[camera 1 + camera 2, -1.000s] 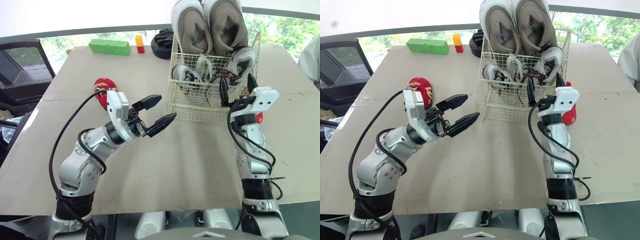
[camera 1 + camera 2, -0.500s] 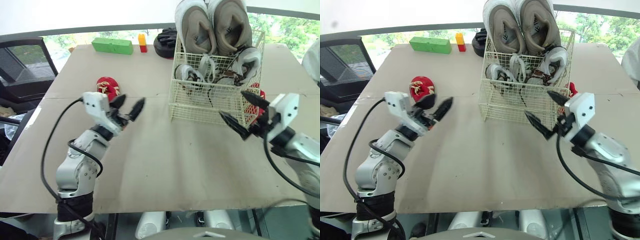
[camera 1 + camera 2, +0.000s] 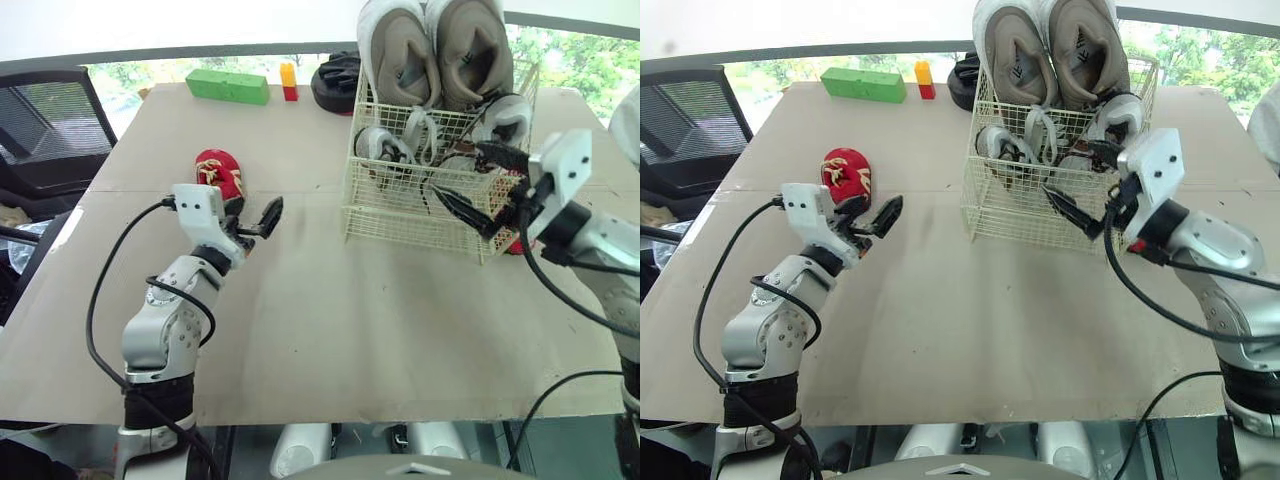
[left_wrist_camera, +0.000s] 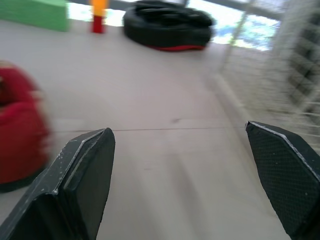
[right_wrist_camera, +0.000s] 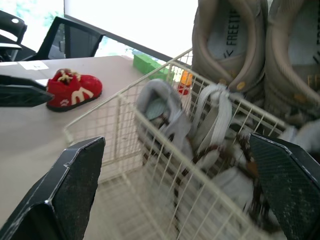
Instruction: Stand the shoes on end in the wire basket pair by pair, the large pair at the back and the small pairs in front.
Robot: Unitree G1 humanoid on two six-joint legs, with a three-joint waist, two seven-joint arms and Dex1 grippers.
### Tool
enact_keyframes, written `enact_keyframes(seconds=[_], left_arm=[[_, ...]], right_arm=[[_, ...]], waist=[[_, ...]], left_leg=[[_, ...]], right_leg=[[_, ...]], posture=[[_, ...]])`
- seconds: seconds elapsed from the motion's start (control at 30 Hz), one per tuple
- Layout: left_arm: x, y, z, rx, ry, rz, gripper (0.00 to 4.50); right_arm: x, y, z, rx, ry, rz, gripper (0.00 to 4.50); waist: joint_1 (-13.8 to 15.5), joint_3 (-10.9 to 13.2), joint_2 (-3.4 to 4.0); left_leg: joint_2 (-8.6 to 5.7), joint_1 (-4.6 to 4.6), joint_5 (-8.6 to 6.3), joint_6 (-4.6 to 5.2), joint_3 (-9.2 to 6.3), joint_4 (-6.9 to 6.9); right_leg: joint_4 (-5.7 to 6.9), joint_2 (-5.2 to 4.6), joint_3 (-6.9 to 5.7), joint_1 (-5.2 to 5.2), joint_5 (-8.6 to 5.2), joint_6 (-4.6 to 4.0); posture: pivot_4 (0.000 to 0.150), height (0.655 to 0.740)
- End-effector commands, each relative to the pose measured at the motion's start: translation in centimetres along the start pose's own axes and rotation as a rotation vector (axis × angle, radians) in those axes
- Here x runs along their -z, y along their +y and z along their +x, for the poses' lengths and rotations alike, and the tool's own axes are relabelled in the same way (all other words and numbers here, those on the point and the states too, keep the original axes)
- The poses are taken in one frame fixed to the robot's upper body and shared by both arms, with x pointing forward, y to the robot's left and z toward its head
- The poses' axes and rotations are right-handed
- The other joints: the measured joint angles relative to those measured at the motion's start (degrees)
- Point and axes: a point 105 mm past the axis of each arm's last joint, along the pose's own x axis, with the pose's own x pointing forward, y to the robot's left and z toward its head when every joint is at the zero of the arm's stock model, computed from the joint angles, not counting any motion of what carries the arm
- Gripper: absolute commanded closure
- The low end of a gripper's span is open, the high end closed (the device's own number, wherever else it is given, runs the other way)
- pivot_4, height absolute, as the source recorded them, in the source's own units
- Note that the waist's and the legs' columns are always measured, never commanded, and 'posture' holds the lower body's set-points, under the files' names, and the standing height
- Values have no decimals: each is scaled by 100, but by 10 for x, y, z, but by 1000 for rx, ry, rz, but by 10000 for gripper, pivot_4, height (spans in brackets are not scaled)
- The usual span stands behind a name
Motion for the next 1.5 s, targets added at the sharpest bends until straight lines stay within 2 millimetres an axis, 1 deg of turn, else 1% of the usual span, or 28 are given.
enact_keyframes(seconds=[0.03,0.1,0.17,0.23,0.33,0.47,0.57,0.63,0.67,0.77,0.83,0.97,1.0,1.1,1.13,1.17,1.2,1.23,1.27,1.33,1.37,1.43,1.5], left_arm=[[-24,-59,-12,374,-57,52,0],[-26,-83,-26,557,-27,71,0],[-27,-93,-34,643,0,93,0],[-25,-100,-40,711,37,132,0],[-26,-100,-43,729,49,162,0],[-27,-98,-41,720,46,155,0],[-24,-99,-41,716,48,146,0],[-23,-100,-40,713,47,143,0],[-23,-99,-39,702,43,134,0],[-20,-96,-36,683,48,135,0],[-22,-94,-33,665,39,137,0],[-24,-92,-31,650,33,139,0],[-24,-90,-31,638,30,136,0],[-26,-82,-29,583,12,96,0],[-26,-77,-28,552,4,79,0],[-25,-69,-28,497,-10,51,0],[-24,-58,-28,423,-23,30,0],[-23,-48,-28,356,-33,16,0],[-22,-34,-27,256,-42,11,0],[-19,12,-25,-66,-45,45,0],[-17,28,-27,-179,-38,59,0],[-12,52,-29,-352,-4,117,0],[-10,66,-28,-440,12,172,0]], right_arm=[[8,-7,7,11,107,-30,534],[13,-17,8,48,174,-62,534],[8,-22,6,70,189,-77,534],[-3,-22,0,77,192,-82,534],[-12,-19,-11,88,211,-96,534],[-26,-20,-24,113,235,-98,534],[-33,-22,-29,123,252,-94,534],[-33,-24,-30,133,267,-95,534],[-32,-23,-28,127,257,-65,534],[-10,-12,-22,91,299,11,534],[4,-9,-22,83,332,45,534],[15,-5,-25,65,350,107,534],[15,-3,-25,51,340,122,534],[3,7,-23,-22,251,146,534],[-4,12,-22,-59,205,139,534],[-13,22,-21,-121,143,124,534],[-20,33,-21,-182,79,136,534],[-26,41,-21,-224,28,141,534],[-29,48,-20,-249,-13,140,534],[-32,62,-17,-293,-80,153,534],[-32,66,-17,-303,-97,157,534],[-30,72,-17,-319,-119,163,534],[-31,75,-16,-325,-137,173,534]], waist=[[10,0,0],[6,1,6],[13,4,11],[17,4,12],[19,9,19],[16,8,19],[11,9,20],[10,9,20],[10,9,20],[8,8,19],[11,8,19],[14,8,20],[14,8,20],[14,8,20],[14,8,20],[7,8,21],[2,8,21],[-6,8,21],[-6,8,21],[4,8,21],[25,6,20],[28,6,18],[33,5,17]], left_leg=[[0,0,0,0,0,-3],[0,-4,0,0,-2,-7],[-2,-7,-3,5,0,-11],[-2,-11,-13,22,-2,-10],[-3,-17,-14,25,-4,-9],[-3,-19,-15,27,-5,-9],[-3,-20,-15,28,-4,-8],[-3,-19,-15,28,-3,-8],[-3,-19,-15,28,-4,-8],[-2,-19,-15,28,-3,-7],[-3,-19,-15,28,-4,-7],[-4,-32,-14,28,-7,3],[-5,-32,-14,28,-8,3],[-4,-31,-14,29,-9,2],[-4,-31,-14,29,-10,2],[-4,-31,-15,29,-10,2],[-4,-31,-15,29,-10,2],[-4,-30,-15,30,-9,2],[-3,-29,-15,30,-10,1],[-1,-28,-15,30,-19,2],[-1,-28,-15,30,-19,4],[-4,-21,-15,30,-22,6],[-9,-19,-15,30,-24,6]], right_leg=[[-5,-2,0,-1,0,0],[-15,-3,-3,0,0,-1],[-26,-8,-2,-1,-3,-9],[-29,-8,-4,-1,-3,-9],[-30,-10,-6,-3,-2,-8],[-32,-9,-7,-5,0,-4],[-32,-9,-7,-5,0,-4],[-32,-8,-7,-5,0,-4],[-32,-8,-7,-5,0,-4],[-32,-7,-7,-5,1,-3],[-32,-6,-8,-4,1,-2],[-32,-6,-14,-9,2,-1],[-32,-6,-14,-9,2,-1],[-33,-5,-15,-8,2,-1],[-33,-5,-16,-8,2,-1],[-33,-4,-16,-8,2,0],[-32,-4,-16,-8,2,0],[-32,-3,-16,-8,3,1],[-33,-1,-15,-8,3,1],[-28,3,-24,-8,3,3],[-25,3,-24,-7,3,3],[-24,1,-26,3,4,3],[-24,-3,-28,7,3,3]], posture=[[1500,7400],[1500,7400],[1500,7400],[1500,7400],[1500,7400],[1500,7400],[1500,7400],[1500,7400],[1500,7400],[1500,7400],[1500,7400],[1500,7400],[1500,7400],[1500,7400],[1500,7400],[1500,7400],[1500,7400],[1500,7400],[1500,7400],[1500,7400],[1500,7400],[1500,7400],[1500,7400]])
